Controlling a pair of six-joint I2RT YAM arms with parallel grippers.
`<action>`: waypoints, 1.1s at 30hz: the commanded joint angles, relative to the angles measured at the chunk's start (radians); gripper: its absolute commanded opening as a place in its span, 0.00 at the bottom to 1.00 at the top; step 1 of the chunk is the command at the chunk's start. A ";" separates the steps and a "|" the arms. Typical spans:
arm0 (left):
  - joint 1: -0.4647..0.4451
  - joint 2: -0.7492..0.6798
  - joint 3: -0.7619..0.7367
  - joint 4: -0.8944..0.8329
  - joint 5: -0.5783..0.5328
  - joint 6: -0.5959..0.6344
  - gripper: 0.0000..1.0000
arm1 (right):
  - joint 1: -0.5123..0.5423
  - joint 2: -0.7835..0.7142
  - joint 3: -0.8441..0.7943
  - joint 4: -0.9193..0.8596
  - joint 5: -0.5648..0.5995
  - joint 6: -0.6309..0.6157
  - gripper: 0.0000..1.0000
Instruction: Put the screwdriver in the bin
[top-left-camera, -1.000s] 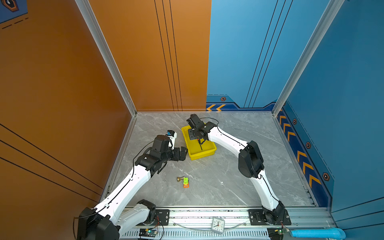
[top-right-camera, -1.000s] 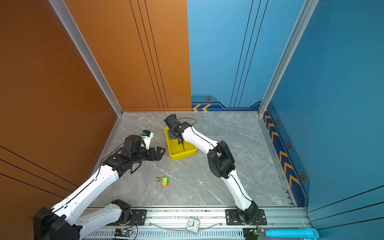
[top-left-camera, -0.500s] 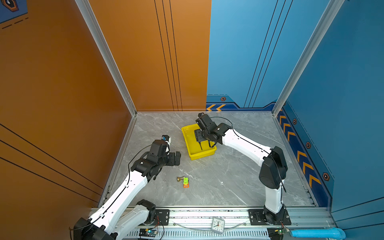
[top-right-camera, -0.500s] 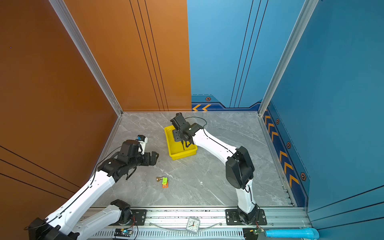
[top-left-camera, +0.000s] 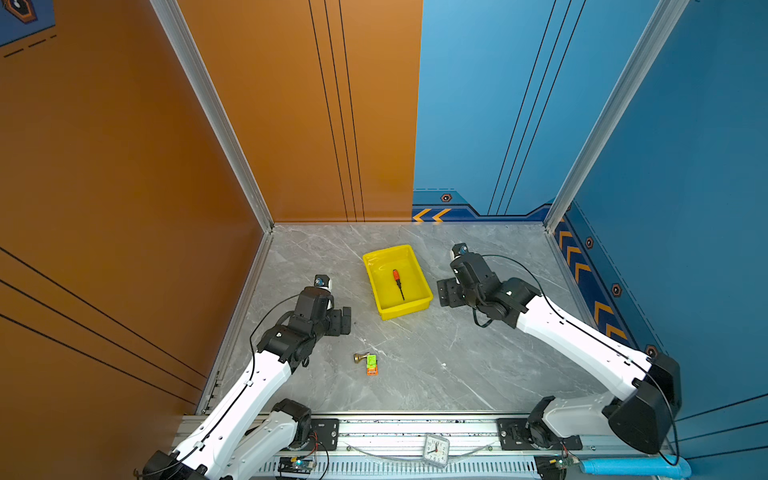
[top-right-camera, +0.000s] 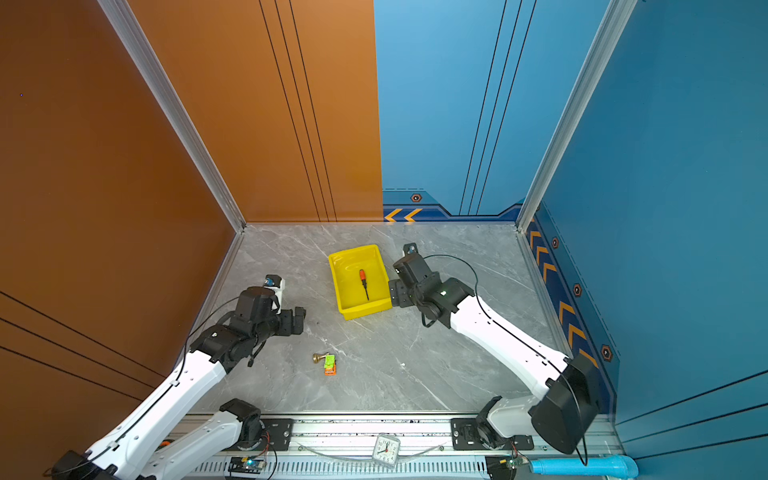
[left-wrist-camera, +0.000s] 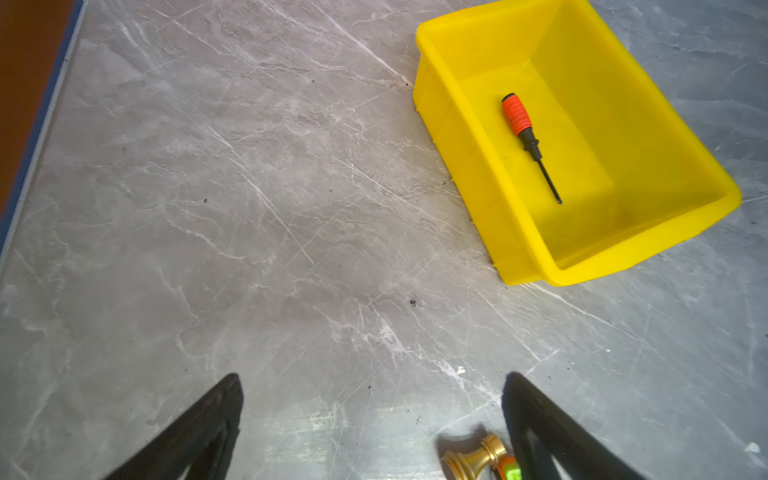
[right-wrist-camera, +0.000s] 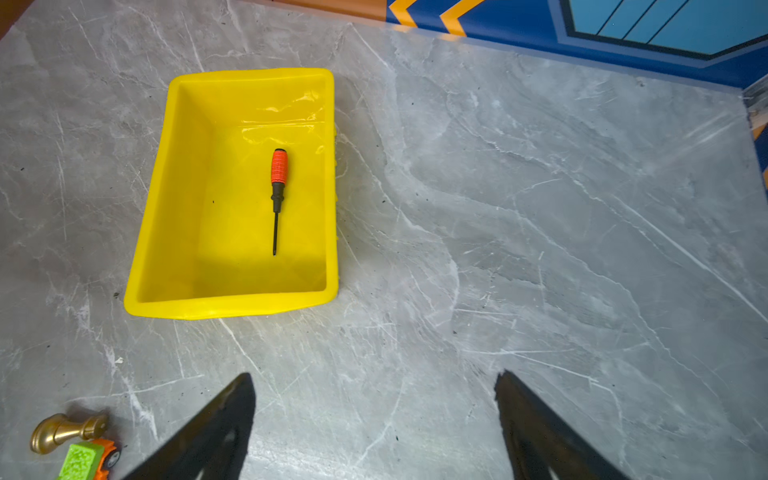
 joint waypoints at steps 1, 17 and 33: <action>0.015 -0.012 -0.014 0.035 -0.105 0.052 0.98 | -0.038 -0.097 -0.081 -0.008 0.051 -0.006 0.98; 0.072 -0.112 -0.114 0.117 -0.177 0.043 0.98 | -0.443 -0.436 -0.452 0.135 0.089 0.004 1.00; 0.105 -0.231 -0.261 0.179 -0.177 0.137 0.98 | -0.595 -0.888 -0.930 0.464 -0.100 -0.255 1.00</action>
